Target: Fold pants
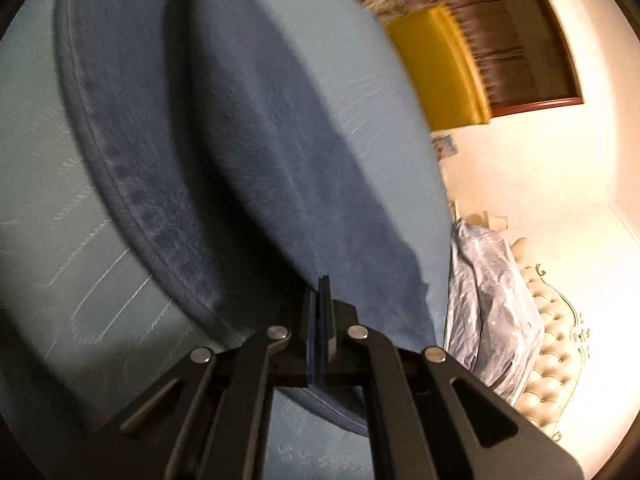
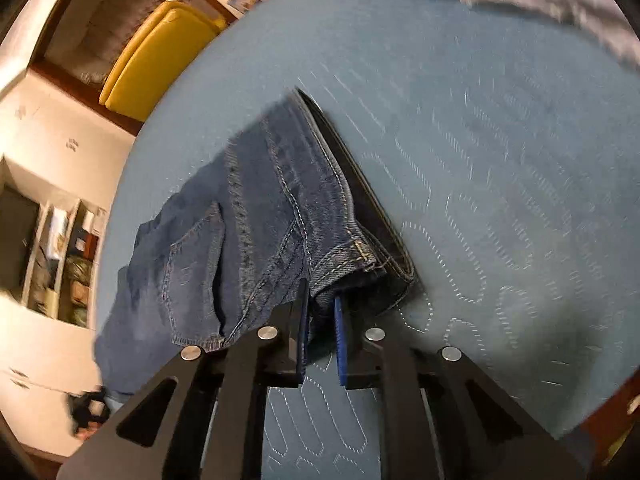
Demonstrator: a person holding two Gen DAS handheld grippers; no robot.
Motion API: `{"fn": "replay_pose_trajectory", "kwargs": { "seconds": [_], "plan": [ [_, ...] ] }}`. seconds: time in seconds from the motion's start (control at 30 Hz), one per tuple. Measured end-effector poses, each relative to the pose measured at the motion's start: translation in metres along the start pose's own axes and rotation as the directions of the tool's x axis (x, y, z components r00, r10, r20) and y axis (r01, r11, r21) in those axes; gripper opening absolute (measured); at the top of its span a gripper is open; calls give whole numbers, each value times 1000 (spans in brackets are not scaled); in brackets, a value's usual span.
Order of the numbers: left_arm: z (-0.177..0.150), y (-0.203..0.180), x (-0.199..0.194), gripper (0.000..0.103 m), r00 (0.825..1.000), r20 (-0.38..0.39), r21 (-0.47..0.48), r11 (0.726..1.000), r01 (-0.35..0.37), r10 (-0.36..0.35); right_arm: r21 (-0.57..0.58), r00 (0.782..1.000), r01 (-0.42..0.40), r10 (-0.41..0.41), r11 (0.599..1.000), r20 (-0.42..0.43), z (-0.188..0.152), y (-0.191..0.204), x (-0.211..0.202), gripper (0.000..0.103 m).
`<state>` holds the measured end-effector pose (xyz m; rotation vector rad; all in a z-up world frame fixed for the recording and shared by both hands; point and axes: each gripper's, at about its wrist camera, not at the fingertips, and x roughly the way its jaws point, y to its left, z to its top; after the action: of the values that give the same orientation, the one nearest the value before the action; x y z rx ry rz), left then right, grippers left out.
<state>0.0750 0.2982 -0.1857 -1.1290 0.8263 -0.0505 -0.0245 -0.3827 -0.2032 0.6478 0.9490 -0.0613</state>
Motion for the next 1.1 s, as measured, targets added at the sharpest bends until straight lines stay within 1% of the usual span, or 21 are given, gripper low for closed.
{"fn": "replay_pose_trajectory", "kwargs": {
  "seconds": [0.03,0.07,0.13,0.17,0.27,0.3,0.33,0.37,0.4,0.43,0.5,0.63,0.7,0.73,0.8,0.87,0.9,0.93,1.0,1.03,1.1],
  "plan": [
    [-6,1,-6,1,1000,9,-19,1000,24,-24,-15,999,31,-31,999,8,0,3,-2,10],
    [-10,2,-7,1,1000,10,-18,1000,24,-24,-20,999,48,-48,999,13,0,4,-2,10],
    [-13,8,3,1,1000,1,5,1000,-20,20,1,998,62,-62,998,-13,3,0,8,10],
    [-13,18,11,1,1000,-17,-30,999,-20,20,0,997,72,-72,997,-19,3,3,12,10],
    [-11,26,15,2,1000,-20,-36,999,6,-6,-38,992,121,-122,992,-18,-1,5,22,10],
    [-9,28,15,11,1000,-17,-41,999,10,-11,-51,990,137,-138,989,-15,-2,7,24,10],
    [-6,31,16,30,1000,-17,-48,999,23,-24,-61,989,148,-149,987,-12,-3,7,26,10],
    [-2,34,15,36,1000,-6,-57,998,25,-25,-76,986,165,-166,983,-9,-5,10,28,10],
    [5,41,14,38,999,20,-83,996,32,-30,-94,982,187,-189,978,-5,-5,16,31,10],
    [11,47,15,38,999,25,-106,993,49,-47,-103,978,209,-209,972,7,-8,20,33,10],
    [25,59,14,38,995,45,-163,982,94,-88,-109,975,221,-222,969,7,-10,22,36,10],
    [57,57,0,38,988,110,-151,981,124,-108,-117,973,228,-229,967,5,-12,23,37,10],
    [79,52,-9,38,984,152,-135,984,114,-93,-126,971,239,-241,963,6,-13,24,39,10],
    [92,48,-13,41,980,180,-123,987,106,-83,-132,968,248,-249,960,6,-13,24,40,10],
    [115,37,-9,44,980,193,-104,992,72,-51,-137,966,258,-260,956,6,-15,24,39,10],
    [132,22,4,46,979,202,-70,997,15,-1,-141,963,266,-268,954,5,-16,23,38,10],
    [142,13,13,46,978,206,-41,998,-39,47,-142,963,268,-270,953,5,-15,24,38,10],
    [147,7,19,46,974,212,-24,997,-70,73,-144,962,271,-273,952,4,-15,25,38,10],
    [160,-8,30,50,967,242,14,996,-90,84,-146,961,275,-278,950,3,-15,26,39,10],
    [166,-16,34,57,965,250,39,995,-94,82,-149,960,279,-282,949,2,-14,27,40,10],
    [178,-20,39,61,967,245,30,997,-77,68,-153,958,284,-288,947,-2,-13,28,42,10]
  ]
}}
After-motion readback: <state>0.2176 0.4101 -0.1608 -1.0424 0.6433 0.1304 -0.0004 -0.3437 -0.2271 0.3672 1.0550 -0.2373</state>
